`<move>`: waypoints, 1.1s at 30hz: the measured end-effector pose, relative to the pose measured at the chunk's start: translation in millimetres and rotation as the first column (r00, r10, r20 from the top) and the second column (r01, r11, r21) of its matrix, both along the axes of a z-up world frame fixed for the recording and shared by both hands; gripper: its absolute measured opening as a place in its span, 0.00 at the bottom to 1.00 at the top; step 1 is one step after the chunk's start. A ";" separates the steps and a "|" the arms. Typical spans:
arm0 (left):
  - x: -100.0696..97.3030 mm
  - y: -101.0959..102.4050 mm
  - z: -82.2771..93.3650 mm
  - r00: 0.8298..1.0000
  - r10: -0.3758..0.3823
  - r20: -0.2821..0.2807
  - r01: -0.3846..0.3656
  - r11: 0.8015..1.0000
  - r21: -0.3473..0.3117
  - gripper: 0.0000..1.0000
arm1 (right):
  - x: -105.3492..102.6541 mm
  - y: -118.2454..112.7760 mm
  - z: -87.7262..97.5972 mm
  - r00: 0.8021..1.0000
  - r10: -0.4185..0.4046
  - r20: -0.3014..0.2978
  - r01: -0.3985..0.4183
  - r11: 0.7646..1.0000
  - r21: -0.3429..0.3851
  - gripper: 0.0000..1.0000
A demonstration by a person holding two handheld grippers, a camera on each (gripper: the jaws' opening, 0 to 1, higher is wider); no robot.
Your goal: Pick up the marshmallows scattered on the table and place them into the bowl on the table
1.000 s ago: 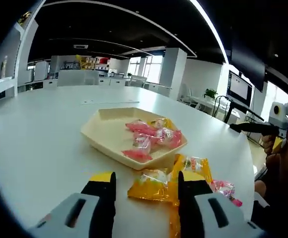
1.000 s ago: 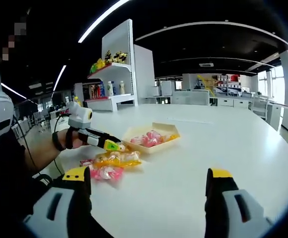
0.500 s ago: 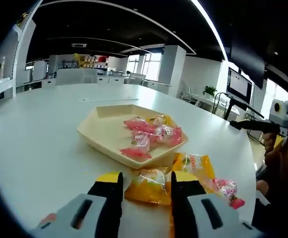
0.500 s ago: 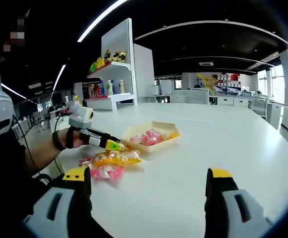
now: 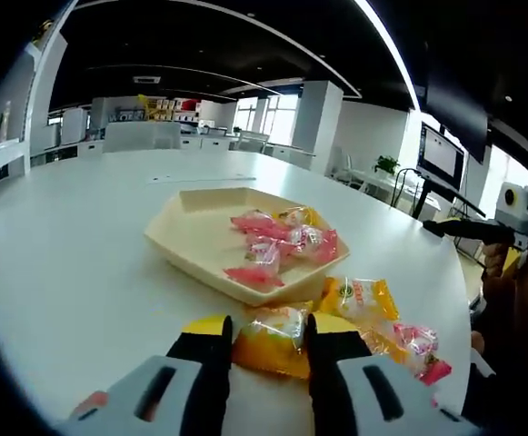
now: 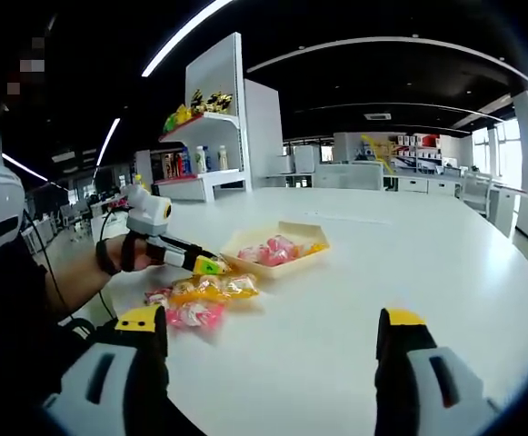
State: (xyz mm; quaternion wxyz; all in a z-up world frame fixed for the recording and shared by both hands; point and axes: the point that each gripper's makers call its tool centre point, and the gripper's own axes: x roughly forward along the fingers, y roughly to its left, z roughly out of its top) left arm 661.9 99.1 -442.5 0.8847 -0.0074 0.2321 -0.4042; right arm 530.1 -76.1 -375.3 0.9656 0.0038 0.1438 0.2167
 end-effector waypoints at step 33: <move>-5.2 9.7 5.8 1.000 0.000 0.024 0.001 0.999 -0.035 0.16 | 0.3 1.3 1.1 1.000 0.001 0.002 -0.001 1.000 -0.016 0.92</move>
